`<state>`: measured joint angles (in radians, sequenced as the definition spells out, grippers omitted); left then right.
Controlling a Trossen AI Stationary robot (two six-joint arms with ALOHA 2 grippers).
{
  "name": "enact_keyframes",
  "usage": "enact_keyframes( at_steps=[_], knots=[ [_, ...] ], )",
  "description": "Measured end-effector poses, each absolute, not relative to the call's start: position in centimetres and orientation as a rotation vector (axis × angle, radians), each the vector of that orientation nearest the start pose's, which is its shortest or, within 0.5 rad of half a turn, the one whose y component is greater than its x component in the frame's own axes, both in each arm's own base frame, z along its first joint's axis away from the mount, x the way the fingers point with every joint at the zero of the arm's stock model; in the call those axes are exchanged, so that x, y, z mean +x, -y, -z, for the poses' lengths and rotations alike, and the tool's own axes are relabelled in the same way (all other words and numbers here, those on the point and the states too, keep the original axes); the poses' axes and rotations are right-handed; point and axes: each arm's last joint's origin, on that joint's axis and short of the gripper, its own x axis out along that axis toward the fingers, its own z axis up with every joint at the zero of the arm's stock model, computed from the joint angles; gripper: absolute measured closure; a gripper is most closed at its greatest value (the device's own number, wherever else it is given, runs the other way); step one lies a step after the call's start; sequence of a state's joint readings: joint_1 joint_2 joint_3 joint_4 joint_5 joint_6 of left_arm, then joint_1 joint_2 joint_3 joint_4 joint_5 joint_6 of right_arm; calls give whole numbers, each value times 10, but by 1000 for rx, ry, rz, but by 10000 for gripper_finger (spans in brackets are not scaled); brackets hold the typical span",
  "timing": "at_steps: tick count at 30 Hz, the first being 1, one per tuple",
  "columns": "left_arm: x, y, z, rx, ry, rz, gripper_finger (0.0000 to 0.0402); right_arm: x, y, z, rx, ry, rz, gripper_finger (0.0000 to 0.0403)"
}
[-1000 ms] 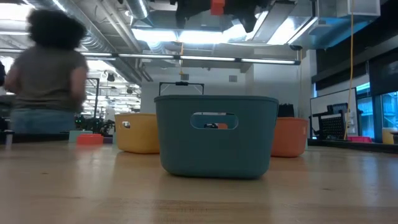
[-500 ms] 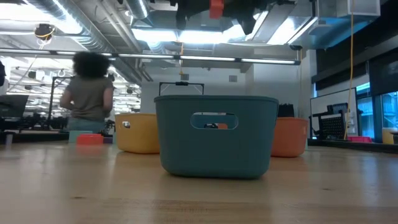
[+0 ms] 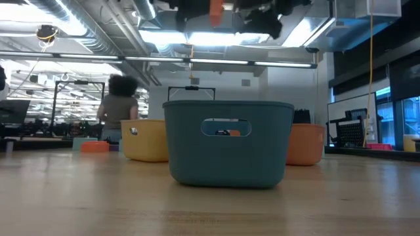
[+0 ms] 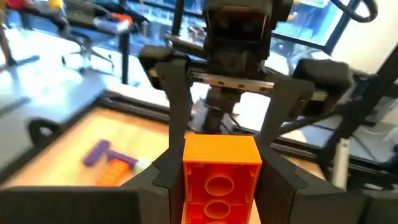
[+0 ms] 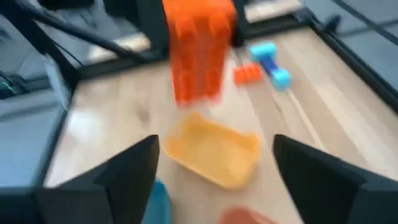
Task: Sort & place blocks by color
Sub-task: Put the right orange studded block into the yellow bin
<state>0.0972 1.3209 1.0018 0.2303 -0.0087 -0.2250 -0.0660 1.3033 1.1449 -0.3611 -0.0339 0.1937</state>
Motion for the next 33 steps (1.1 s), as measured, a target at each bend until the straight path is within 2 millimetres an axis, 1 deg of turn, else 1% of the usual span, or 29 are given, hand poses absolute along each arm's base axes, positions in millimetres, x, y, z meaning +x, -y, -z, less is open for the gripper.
enact_keyframes(
  at_steps=[2,5,8,11,14,16,20,22,25,33],
  knots=[
    [291,-33,-335,-202,-106,-134,273,277,20,-334,193,-587,114,56],
    [275,-35,-342,-178,-140,-154,273,263,22,-336,196,-672,144,46],
    [262,-34,-347,-167,-154,-147,273,248,21,-335,223,-702,158,44],
    [250,-29,-348,-169,-129,-117,273,233,19,-329,267,-692,174,43],
    [241,-22,-338,-190,-126,-126,273,221,16,-325,325,-587,173,43],
    [239,-17,-329,-215,-79,-129,273,215,13,-324,369,-469,157,43],
    [234,-9,-310,-279,49,-100,273,209,9,-321,445,-222,109,42],
    [232,-6,-300,-292,84,-96,273,208,6,-319,465,-132,85,42],
    [230,-3,-292,-299,100,-84,273,208,5,-318,456,-81,67,42],
    [230,-3,-291,-308,95,-83,273,208,5,-318,427,-76,65,42]
  ],
)
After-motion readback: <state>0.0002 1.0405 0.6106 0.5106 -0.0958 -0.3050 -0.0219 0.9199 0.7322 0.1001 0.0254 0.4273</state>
